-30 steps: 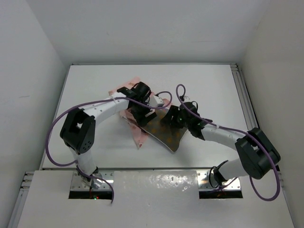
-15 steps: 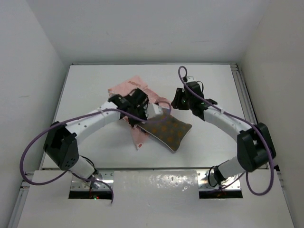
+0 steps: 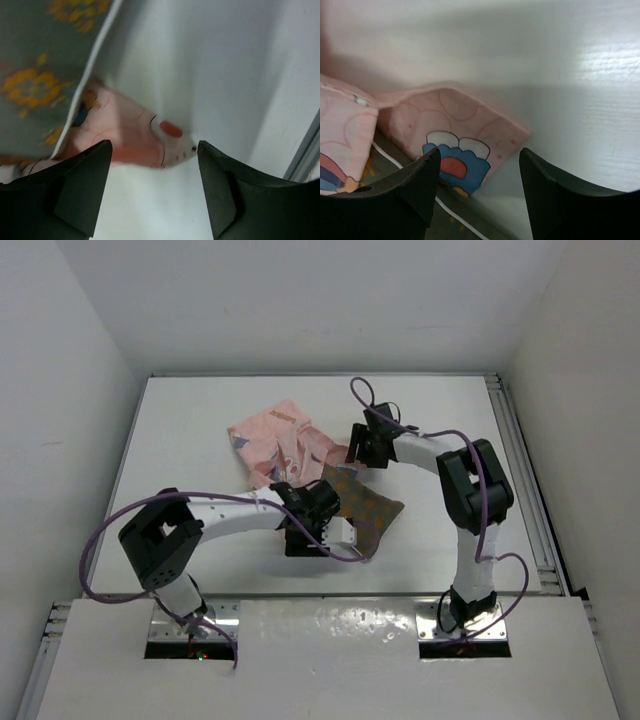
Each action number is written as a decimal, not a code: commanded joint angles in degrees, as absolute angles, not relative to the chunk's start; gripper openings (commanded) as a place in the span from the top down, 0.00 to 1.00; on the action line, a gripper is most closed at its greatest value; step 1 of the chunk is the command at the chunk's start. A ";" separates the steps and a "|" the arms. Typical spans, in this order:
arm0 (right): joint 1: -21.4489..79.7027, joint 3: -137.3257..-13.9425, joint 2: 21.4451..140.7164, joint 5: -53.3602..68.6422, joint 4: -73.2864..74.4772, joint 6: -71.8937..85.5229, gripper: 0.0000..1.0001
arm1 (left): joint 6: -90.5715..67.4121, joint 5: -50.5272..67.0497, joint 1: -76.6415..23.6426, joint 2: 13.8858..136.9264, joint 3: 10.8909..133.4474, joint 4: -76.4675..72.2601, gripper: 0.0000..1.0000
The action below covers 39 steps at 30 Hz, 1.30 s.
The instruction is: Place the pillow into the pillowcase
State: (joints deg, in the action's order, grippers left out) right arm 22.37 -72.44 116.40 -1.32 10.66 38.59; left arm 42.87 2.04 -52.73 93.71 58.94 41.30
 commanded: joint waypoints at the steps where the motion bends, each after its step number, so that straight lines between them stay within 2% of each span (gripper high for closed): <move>1: 22.94 -72.43 117.16 -1.58 13.19 39.11 0.37 | 42.98 0.98 -54.93 95.36 55.04 35.78 0.33; 5: 23.38 -68.39 116.54 -0.71 10.12 39.46 0.51 | 42.19 -2.19 -54.41 96.68 51.34 32.00 0.41; 6: 23.38 -67.86 116.63 -0.70 9.59 39.72 0.67 | 42.01 -2.28 -54.58 97.03 50.63 30.60 0.44; 7: 23.38 -67.33 116.80 -0.88 8.80 40.34 0.76 | 41.66 -2.29 -54.58 97.38 49.67 29.98 0.49; 8: 23.20 -67.15 116.98 -0.79 8.53 40.52 0.93 | 40.62 -2.02 -54.75 98.25 49.40 29.10 0.52; 9: 23.12 -67.06 116.90 -0.70 8.44 40.69 1.00 | 40.17 -1.93 -54.67 98.70 49.39 28.74 0.55; 11: 22.77 -66.36 116.29 -0.53 8.44 41.22 1.00 | 38.77 -1.41 -54.41 99.58 49.83 28.30 0.75; 12: 22.42 -64.97 115.76 -0.44 7.74 41.39 1.00 | 37.28 -0.45 -54.14 99.58 50.62 28.21 1.00; 20: 20.83 -55.99 101.02 3.77 3.78 42.36 1.00 | 35.33 14.92 -50.36 96.42 67.74 43.48 1.00; 23: 20.66 -53.44 96.87 5.44 4.65 41.41 1.00 | 35.59 17.22 -50.10 96.86 76.35 48.51 1.00; 26: 20.30 -54.49 95.63 8.08 9.21 37.29 0.99 | 35.51 18.54 -50.27 96.94 78.83 50.35 1.00; 28: 20.30 -54.23 94.14 9.14 11.42 34.64 0.89 | 35.42 19.68 -50.54 97.12 79.36 51.24 1.00; 29: 20.39 -52.92 91.96 10.18 11.08 32.28 0.69 | 35.59 21.17 -50.80 97.12 78.93 51.76 1.00; 31: 20.48 -51.34 89.57 11.07 10.11 29.89 0.39 | 36.99 23.10 -50.89 96.95 77.53 52.38 1.00; 32: 20.74 -50.63 88.60 11.51 9.59 28.66 0.22 | 37.70 23.81 -51.06 96.86 75.87 52.82 1.00; 34: 21.53 -49.48 86.58 12.13 8.79 26.38 0.13 | 38.66 23.99 -50.80 96.94 75.24 53.08 0.99; 35: 21.71 -49.13 86.40 12.13 8.70 25.32 0.08 | 39.72 24.52 -50.71 96.94 75.58 53.52 0.72; 36: 21.97 -49.22 86.40 12.04 9.22 24.88 0.07 | 40.60 24.43 -50.89 97.12 76.02 54.05 0.53; 38: 22.67 -49.57 87.10 11.43 10.36 24.61 0.03 | 40.00 23.03 -50.54 97.91 78.64 54.76 0.31; 39: 22.94 -49.74 87.19 10.64 11.42 25.04 0.01 | 38.51 22.94 -48.88 98.26 79.97 54.41 0.26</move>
